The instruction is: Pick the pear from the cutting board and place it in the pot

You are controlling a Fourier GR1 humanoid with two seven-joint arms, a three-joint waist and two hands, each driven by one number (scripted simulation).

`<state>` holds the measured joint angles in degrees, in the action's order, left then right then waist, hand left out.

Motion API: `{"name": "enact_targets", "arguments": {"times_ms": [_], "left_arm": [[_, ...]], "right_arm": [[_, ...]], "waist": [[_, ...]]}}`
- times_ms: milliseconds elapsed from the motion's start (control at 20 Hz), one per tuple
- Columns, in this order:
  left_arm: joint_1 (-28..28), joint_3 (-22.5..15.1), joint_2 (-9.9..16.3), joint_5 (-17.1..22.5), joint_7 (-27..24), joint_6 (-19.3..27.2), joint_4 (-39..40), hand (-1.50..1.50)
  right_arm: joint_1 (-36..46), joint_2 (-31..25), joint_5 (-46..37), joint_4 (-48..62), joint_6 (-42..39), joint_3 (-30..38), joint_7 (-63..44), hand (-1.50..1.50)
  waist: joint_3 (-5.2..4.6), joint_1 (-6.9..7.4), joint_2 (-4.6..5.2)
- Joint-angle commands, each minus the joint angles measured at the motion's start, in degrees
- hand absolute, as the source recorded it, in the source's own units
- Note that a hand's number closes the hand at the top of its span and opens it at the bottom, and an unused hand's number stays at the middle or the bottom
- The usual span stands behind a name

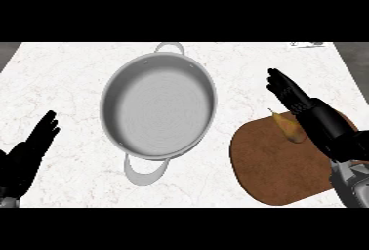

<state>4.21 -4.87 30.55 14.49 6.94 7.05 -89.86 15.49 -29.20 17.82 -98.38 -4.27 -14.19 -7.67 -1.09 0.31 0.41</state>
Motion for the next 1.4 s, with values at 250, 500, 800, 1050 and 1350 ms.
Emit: {"name": "enact_targets", "arguments": {"times_ms": [250, 500, 800, 1050, 1350], "left_arm": [[-4.08, 4.04, 0.8, -11.16, 2.72, 4.59, 1.38, 0.0], [-3.28, 3.01, -1.41, -10.48, 10.99, 5.64, 2.77, 0.0], [-7.77, 3.56, -3.55, -13.77, 15.29, 6.59, 5.45, 0.0], [-5.22, 1.67, -5.71, -15.84, 14.31, 7.38, 4.05, 0.0], [-7.76, 3.4, -3.18, -14.8, 14.25, 4.02, 6.44, 0.0]], "right_arm": [[8.94, -2.83, -5.09, 15.87, -6.52, -8.62, -17.35, 1.5], [9.46, -6.22, -32.92, 16.96, 12.13, -9.43, -6.92, -1.5], [14.27, -4.58, -37.94, 15.07, 6.44, -12.81, -11.34, -1.5], [25.53, -7.83, -38.92, 16.19, -9.64, -16.37, -26.72, -1.5], [36.53, -6.56, -33.47, 22.09, -30.04, -17.32, -36.75, -1.5]], "waist": [[1.0, 2.72, 1.35], [1.21, 0.08, 0.39], [1.06, -0.72, -0.33], [0.88, -0.29, -0.45], [0.88, 0.88, -0.29]]}}
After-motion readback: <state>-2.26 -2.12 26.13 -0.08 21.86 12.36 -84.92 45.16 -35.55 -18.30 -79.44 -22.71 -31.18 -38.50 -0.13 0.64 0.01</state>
